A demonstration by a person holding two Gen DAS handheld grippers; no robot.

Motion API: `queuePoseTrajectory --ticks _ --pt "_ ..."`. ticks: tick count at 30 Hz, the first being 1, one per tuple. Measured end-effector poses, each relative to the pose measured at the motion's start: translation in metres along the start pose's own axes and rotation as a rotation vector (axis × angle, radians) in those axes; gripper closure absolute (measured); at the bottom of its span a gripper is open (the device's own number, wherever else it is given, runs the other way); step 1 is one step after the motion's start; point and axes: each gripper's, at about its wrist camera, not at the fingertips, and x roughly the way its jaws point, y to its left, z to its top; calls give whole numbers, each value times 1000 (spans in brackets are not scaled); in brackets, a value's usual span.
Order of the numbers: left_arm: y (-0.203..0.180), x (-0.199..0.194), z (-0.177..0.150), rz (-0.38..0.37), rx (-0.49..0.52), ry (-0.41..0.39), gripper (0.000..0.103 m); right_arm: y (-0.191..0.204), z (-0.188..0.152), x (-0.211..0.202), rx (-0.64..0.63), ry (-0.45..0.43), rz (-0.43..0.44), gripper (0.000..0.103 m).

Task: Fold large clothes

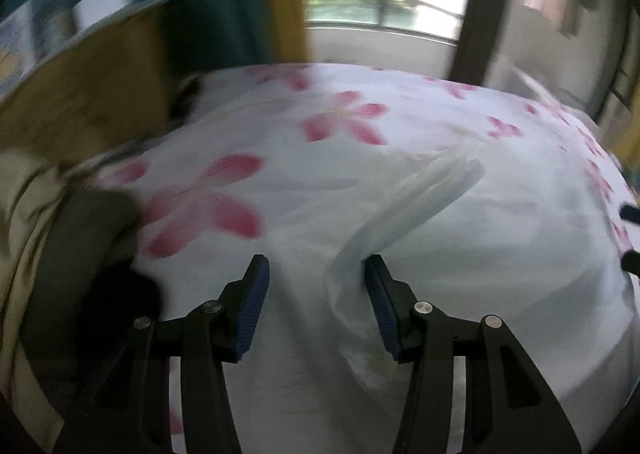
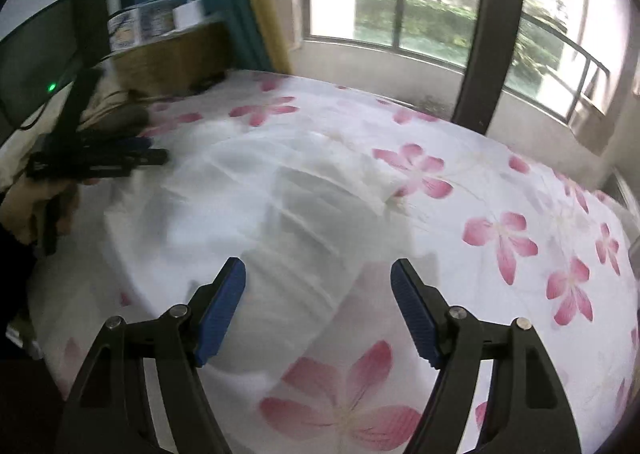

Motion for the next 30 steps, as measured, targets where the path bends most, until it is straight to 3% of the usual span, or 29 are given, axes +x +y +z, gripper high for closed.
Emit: queuePoseTrajectory --ticks 4,8,11,15,16,17,18,20,25,30 --pt "16 -20 1 -16 -62 -67 50 -6 4 14 16 9 14 27" --pt "-2 -34 4 -104 -27 -127 50 -12 -4 24 47 17 67 25" --pt "-21 -22 0 -181 26 -70 50 -14 -9 37 101 23 101 17" --pt "-33 3 -9 -218 55 44 51 -7 -11 39 98 23 110 17" --pt "-32 2 -12 -227 57 30 51 -7 -11 38 91 18 105 17" --pt "-32 2 -14 -235 61 30 56 -8 -11 37 91 17 104 17" --pt "-33 3 -15 -240 65 35 76 -10 -11 36 96 16 103 17" --pt "-28 -2 -15 -254 49 19 96 -13 -11 33 107 12 98 17" --pt "-8 -30 -18 -223 -33 -85 98 -16 -7 19 118 -49 71 17" --pt "-2 -17 -32 -208 -67 -19 98 -17 -9 32 121 -11 65 17"
